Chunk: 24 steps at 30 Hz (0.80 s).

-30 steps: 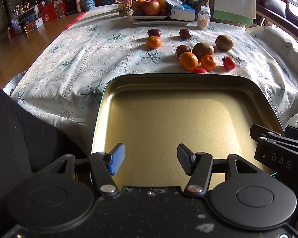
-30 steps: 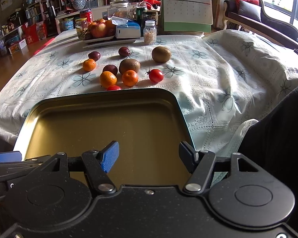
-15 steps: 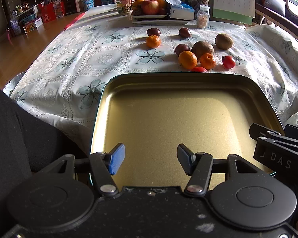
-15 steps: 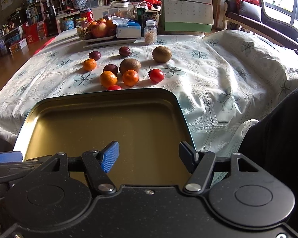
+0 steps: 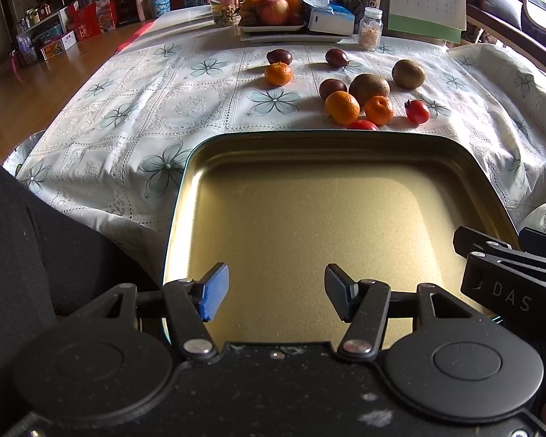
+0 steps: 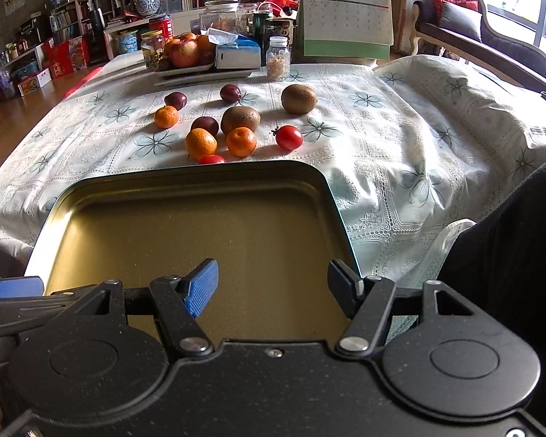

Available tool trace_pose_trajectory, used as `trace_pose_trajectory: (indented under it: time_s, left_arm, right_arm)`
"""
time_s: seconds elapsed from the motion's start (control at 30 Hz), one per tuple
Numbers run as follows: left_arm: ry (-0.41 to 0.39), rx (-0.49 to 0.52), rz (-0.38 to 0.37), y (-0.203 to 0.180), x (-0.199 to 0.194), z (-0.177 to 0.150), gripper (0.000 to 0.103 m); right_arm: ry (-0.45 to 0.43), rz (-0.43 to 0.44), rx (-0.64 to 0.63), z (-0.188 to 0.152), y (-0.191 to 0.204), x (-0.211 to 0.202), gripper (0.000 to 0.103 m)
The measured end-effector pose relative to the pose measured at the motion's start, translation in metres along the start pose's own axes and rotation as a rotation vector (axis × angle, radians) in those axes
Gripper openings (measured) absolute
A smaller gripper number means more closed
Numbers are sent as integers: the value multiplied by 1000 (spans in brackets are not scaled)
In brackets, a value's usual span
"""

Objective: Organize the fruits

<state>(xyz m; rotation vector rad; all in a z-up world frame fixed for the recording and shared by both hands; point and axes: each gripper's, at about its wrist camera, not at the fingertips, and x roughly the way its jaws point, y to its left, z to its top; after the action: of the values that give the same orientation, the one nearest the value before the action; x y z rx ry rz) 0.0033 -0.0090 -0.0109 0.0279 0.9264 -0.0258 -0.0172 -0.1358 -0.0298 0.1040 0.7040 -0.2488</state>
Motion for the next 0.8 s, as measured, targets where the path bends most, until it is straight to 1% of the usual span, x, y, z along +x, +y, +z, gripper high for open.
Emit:
trace_pose_trajectory:
  time_s: [0.2, 0.67, 0.8]
  left_arm:
    - [7, 12, -8, -1, 0, 0, 57]
    - [10, 10, 0, -2, 0, 2, 57]
    - [12, 10, 1, -2, 0, 2, 57]
  right_arm:
    - [2, 4, -5, 0, 0, 1, 68]
    - [1, 27, 2, -1, 1, -2, 68]
    - [-27, -5, -32, -1, 8, -6, 68]
